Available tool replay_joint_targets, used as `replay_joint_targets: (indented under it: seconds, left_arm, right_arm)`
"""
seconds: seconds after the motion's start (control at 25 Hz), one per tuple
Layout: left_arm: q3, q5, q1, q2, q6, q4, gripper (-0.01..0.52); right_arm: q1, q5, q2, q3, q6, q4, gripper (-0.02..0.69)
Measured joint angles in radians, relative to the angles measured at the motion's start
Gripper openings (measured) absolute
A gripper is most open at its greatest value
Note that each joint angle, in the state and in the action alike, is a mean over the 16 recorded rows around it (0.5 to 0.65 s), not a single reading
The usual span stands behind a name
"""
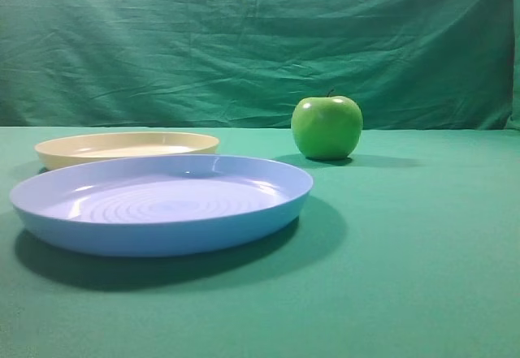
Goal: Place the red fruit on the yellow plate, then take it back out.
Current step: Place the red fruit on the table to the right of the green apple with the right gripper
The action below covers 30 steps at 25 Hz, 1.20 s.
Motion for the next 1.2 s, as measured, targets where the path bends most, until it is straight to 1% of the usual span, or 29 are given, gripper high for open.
replay_joint_targets:
  seconds: [0.16,0.32,0.56,0.68,0.76,0.96,1.08,1.2]
  left_arm:
    - [0.0,0.0,0.0,0.0,0.0,0.0,0.0]
    - [0.0,0.0,0.0,0.0,0.0,0.0,0.0]
    - [0.0,0.0,0.0,0.0,0.0,0.0,0.0]
    - [0.0,0.0,0.0,0.0,0.0,0.0,0.0]
    - [0.0,0.0,0.0,0.0,0.0,0.0,0.0]
    - [0.0,0.0,0.0,0.0,0.0,0.0,0.0]
    - [0.0,0.0,0.0,0.0,0.0,0.0,0.0]
    - [0.0,0.0,0.0,0.0,0.0,0.0,0.0]
  right_arm:
    - [-0.033,-0.126,-0.089,0.226,0.025,-0.003,0.196]
    - [-0.056,-0.264,-0.114,0.389,0.038,-0.012,0.196]
    - [-0.087,-0.456,-0.05,0.518,0.047,-0.032,0.196]
    - [-0.106,-0.526,-0.002,0.542,0.056,-0.042,0.221]
    - [-0.119,-0.558,0.027,0.548,0.064,-0.049,0.258]
    - [-0.15,-0.594,0.079,0.548,0.082,-0.057,0.395]
    - [-0.165,-0.579,0.091,0.538,0.093,-0.058,0.479]
    - [-0.174,-0.53,0.091,0.51,0.1,-0.058,0.563]
